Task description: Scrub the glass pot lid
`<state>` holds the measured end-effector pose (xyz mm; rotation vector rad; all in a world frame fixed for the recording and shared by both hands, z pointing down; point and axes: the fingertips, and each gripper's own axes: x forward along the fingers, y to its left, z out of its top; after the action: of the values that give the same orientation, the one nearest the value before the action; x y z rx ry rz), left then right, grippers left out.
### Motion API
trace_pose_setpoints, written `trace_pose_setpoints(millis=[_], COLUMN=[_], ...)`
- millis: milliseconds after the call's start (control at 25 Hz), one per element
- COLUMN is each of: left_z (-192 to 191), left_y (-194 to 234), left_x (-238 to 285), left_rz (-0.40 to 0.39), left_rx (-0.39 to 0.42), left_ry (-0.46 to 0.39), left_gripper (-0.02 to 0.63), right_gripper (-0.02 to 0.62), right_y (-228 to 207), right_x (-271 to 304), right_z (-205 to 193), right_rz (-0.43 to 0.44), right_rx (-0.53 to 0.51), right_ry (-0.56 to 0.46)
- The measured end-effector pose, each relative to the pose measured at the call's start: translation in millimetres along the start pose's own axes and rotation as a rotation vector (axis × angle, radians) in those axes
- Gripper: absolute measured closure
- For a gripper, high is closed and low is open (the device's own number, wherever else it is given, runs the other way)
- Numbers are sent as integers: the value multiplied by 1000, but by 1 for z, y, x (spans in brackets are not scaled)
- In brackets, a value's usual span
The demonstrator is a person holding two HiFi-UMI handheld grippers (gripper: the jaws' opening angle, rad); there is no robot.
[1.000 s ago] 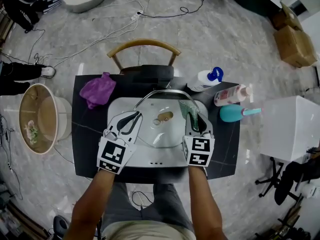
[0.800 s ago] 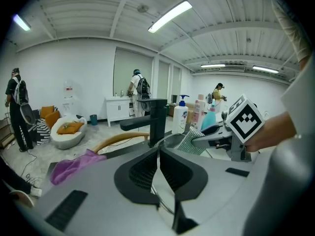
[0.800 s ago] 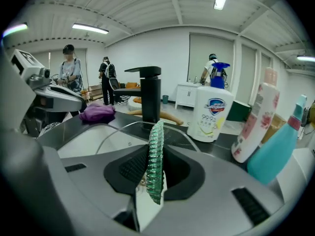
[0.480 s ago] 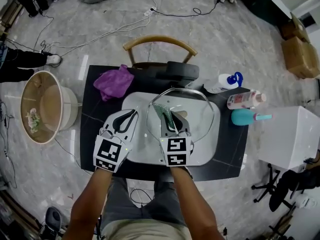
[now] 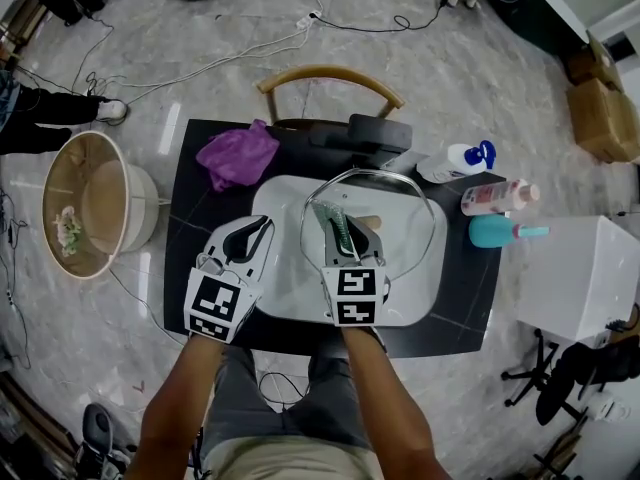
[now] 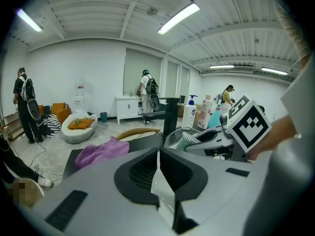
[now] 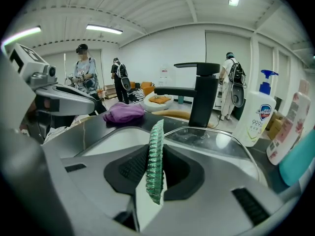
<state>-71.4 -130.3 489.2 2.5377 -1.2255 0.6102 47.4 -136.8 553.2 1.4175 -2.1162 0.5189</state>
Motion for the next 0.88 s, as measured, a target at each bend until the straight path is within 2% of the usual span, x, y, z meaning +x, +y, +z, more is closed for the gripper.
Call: trace_pose_setpoints(millis=[200, 360, 880], left_z=[-2, -2, 13], left_y=[-8, -22, -95], left_x=[4, 12, 61], left_rz=[-6, -22, -124], left_rx=[5, 10, 43], left_ry=[4, 10, 16], left_gripper=[575, 575, 575], right_gripper=[509, 509, 509], right_y=[-9, -33, -184], right_x=[-3, -12, -75], right_z=[-4, -14, -70], right_rz=[-10, -44, -283], right_rx=[14, 23, 93], right_ry=[-6, 1, 46])
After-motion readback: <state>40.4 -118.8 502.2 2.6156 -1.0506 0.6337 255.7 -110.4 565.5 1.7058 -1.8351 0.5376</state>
